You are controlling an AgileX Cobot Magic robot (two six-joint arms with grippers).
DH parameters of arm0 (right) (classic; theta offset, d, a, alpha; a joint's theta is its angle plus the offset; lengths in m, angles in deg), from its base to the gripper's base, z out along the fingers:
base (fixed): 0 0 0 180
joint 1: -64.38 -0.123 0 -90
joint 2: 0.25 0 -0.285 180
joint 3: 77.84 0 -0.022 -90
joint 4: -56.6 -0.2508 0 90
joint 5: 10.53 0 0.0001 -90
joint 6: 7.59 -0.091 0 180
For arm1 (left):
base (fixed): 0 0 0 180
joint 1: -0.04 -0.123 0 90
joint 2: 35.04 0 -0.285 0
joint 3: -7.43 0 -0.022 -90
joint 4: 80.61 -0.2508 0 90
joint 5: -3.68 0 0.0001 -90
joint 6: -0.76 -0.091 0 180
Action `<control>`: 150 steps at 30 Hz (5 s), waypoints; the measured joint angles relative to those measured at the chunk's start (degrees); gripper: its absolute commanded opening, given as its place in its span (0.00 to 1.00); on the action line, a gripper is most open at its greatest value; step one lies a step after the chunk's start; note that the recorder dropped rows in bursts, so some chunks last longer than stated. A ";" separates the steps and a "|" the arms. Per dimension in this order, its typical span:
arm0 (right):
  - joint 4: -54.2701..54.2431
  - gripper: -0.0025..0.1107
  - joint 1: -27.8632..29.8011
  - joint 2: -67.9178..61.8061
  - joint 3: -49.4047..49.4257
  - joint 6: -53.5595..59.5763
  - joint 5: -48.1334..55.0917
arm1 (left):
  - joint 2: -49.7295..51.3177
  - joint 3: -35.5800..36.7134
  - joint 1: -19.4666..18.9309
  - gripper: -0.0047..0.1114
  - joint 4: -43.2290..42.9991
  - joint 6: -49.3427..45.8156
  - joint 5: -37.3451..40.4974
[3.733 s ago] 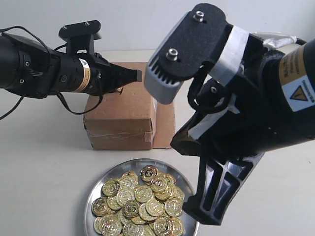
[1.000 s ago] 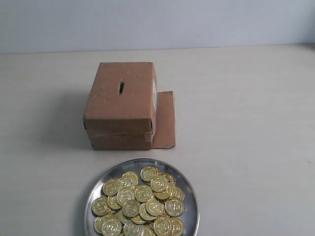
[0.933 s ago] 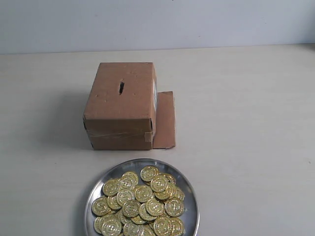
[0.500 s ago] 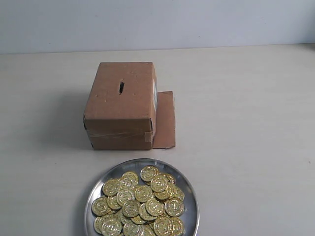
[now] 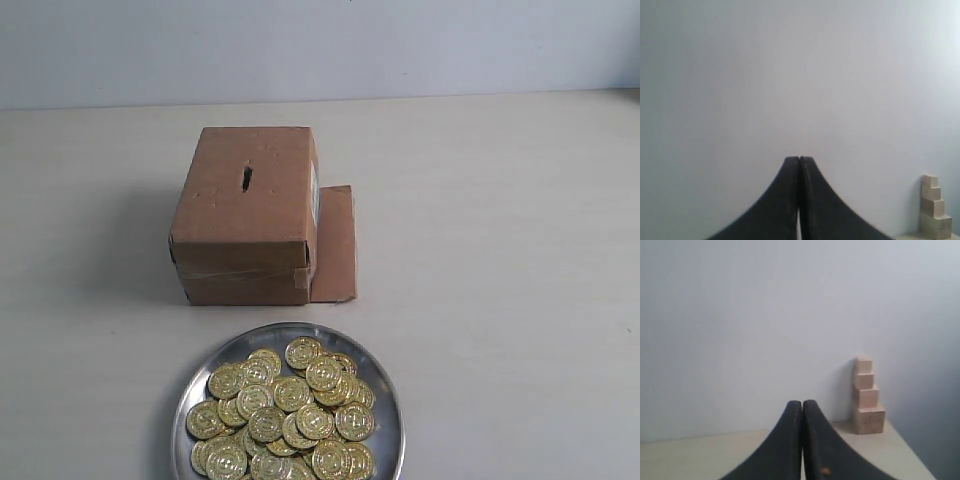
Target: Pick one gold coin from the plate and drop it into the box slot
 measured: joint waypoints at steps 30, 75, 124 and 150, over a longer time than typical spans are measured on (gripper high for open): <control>-0.18 0.02 8.46 14.60 2.12 -0.09 -0.13 | -3.89 0.00 -0.09 0.04 0.00 0.00 -0.20; -20.93 0.02 8.46 14.50 15.09 -0.09 -0.13 | -3.92 9.12 -1.31 0.04 62.01 -2.07 -7.02; -30.20 0.02 8.46 14.50 43.40 2.57 -21.91 | -3.82 23.40 0.43 0.04 95.60 -21.89 15.45; -12.34 0.02 8.46 14.50 43.40 28.56 -20.44 | -3.82 23.72 0.43 0.04 77.28 -80.98 35.50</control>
